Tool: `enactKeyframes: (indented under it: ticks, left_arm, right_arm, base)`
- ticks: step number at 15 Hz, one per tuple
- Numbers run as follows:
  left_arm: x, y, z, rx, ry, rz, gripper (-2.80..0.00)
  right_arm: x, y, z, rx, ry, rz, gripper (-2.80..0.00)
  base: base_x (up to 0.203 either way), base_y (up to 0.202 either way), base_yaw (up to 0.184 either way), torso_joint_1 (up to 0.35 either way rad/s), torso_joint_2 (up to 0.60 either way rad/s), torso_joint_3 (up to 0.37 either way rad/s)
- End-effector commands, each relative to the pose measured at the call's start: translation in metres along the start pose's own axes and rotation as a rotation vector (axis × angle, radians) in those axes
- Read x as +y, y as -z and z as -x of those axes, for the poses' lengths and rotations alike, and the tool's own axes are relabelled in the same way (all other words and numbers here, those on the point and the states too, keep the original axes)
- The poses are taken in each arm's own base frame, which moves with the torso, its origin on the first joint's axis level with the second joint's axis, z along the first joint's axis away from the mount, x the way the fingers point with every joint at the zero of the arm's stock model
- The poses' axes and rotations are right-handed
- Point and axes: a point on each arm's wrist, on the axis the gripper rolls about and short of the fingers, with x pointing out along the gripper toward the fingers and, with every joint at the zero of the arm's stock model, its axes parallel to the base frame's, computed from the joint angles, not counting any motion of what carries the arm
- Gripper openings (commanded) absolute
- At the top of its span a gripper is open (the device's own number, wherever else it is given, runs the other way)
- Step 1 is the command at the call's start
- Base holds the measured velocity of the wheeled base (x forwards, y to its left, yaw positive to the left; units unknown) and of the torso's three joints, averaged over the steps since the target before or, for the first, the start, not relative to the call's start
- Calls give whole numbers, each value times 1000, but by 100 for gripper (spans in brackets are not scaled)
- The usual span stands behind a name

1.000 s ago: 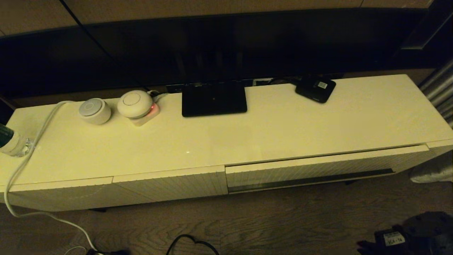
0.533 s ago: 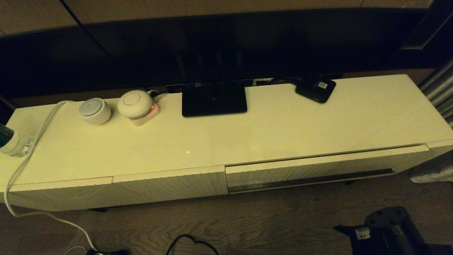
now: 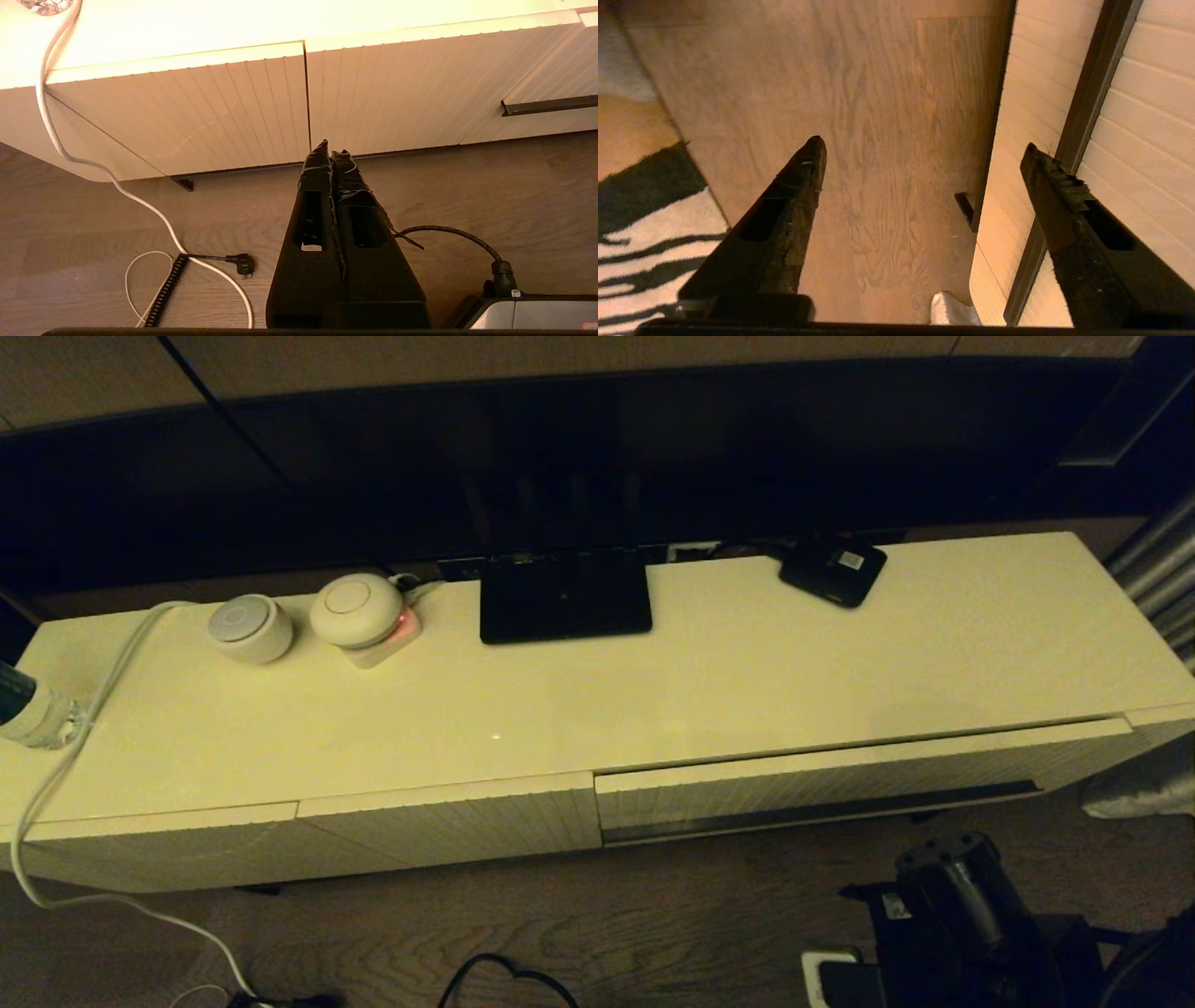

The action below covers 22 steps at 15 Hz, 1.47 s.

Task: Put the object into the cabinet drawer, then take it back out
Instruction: Open the drawer

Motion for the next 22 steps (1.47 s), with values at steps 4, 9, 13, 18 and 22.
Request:
enactKeyframes:
  ticks: [4,9,13,18,22]
  left_arm:
    - [0,1,0,3,-1,0,-280]
    - [0,1,0,3,-1,0,-280]
    - [0,1,0,3,-1,0,-280]
    - [0,1,0,3,-1,0,-280]
    - [0,1,0,3,-1,0,-280]
  right_arm:
    - [-20,1,-31,32,12,-37,0]
    - [-37,5,-41,33,44,-71,0]
    - [-41,9,-49,35,44,-88,0]
    - [-42,11,-61,46,30,-94,0]
    - [-48,16,-69,39,35,-107,0]
  base:
    - [0,0,0,0,0,0]
    - [0,0,0,0,0,0]
    - [0,0,0,0,0,0]
    - [0,0,0,0,0,0]
    - [0,0,0,0,0,0]
